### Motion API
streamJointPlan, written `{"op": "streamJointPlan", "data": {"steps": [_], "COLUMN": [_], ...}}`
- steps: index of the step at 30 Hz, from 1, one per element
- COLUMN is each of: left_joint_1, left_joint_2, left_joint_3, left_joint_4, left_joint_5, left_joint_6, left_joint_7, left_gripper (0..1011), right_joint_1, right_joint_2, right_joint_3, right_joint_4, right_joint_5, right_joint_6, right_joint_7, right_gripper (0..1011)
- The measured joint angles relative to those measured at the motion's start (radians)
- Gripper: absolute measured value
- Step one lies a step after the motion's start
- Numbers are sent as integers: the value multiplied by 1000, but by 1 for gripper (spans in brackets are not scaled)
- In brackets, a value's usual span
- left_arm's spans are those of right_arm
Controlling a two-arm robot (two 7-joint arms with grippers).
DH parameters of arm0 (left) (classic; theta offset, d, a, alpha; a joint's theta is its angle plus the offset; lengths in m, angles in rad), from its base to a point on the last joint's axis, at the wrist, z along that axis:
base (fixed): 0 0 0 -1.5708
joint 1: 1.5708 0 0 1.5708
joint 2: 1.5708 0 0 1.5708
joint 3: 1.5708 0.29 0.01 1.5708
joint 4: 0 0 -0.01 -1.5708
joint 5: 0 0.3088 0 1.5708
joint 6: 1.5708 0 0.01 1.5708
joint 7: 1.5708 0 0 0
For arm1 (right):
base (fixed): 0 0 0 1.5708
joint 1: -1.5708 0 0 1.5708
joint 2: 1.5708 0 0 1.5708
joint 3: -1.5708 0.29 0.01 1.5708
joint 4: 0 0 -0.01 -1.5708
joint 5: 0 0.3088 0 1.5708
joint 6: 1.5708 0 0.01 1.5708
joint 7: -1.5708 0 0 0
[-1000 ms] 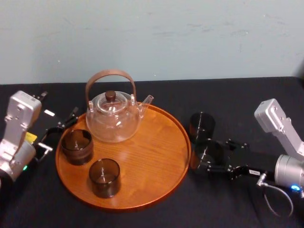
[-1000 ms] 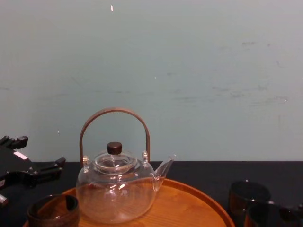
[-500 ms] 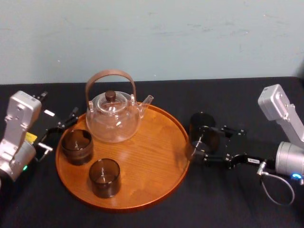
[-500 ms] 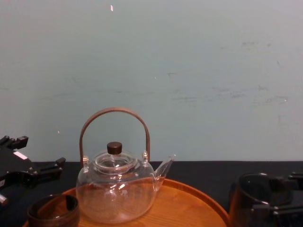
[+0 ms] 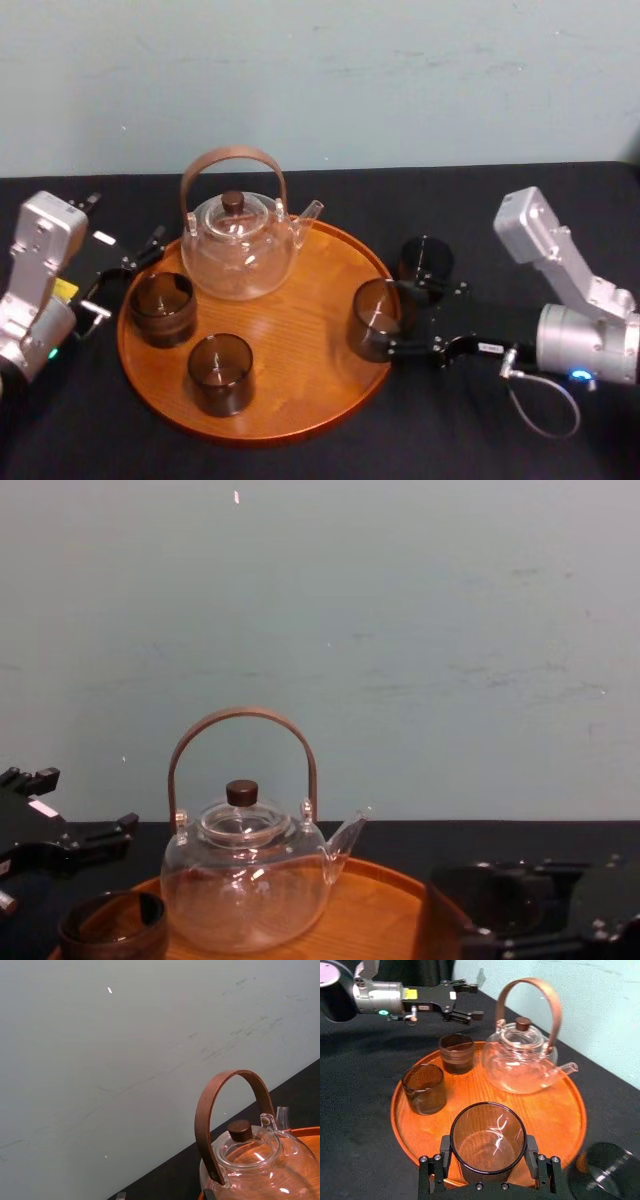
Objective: Pick up the glass from the table and place it on the tray.
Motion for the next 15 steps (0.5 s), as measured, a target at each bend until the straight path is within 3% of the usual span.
{"op": "streamJointPlan", "data": {"steps": [15], "left_joint_1": [0], "left_joint_2": [0], "left_joint_3": [0], "left_joint_4": [0], "left_joint_5": [0], "left_joint_6": [0], "left_joint_7": [0], "left_gripper": [1001], "right_joint_1": [72], "right_joint_2": [-63], "right_joint_3": [-86], "right_joint_4": [52], "right_joint_5": [-39], "right_joint_6": [-10], "right_joint_7": [23], "right_gripper": [889]}}
